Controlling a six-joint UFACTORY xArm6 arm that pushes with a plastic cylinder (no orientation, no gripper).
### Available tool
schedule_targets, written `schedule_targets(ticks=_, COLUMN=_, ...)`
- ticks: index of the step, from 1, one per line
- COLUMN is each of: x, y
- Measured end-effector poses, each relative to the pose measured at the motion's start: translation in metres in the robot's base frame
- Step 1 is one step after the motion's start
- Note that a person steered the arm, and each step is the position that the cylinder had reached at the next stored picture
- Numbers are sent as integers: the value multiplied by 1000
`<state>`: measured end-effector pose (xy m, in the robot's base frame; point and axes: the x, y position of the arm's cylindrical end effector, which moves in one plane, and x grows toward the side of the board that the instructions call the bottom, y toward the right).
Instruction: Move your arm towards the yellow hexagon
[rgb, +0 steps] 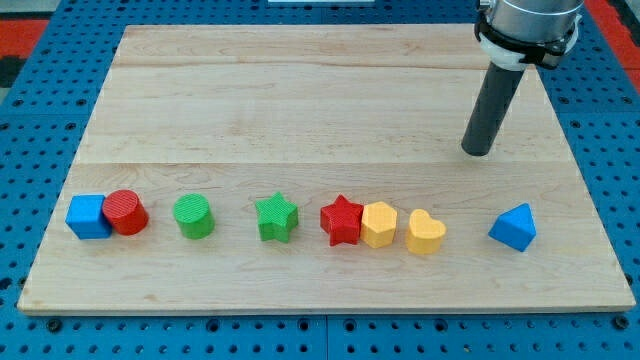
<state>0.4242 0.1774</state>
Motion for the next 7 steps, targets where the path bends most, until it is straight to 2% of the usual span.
schedule_targets(ticks=1, x=0, y=31)
schedule_targets(ticks=2, x=10, y=87)
schedule_targets(ticks=4, x=104, y=164)
schedule_targets(ticks=5, x=155, y=153)
schedule_targets(ticks=6, x=192, y=103)
schedule_targets(ticks=7, x=193, y=45)
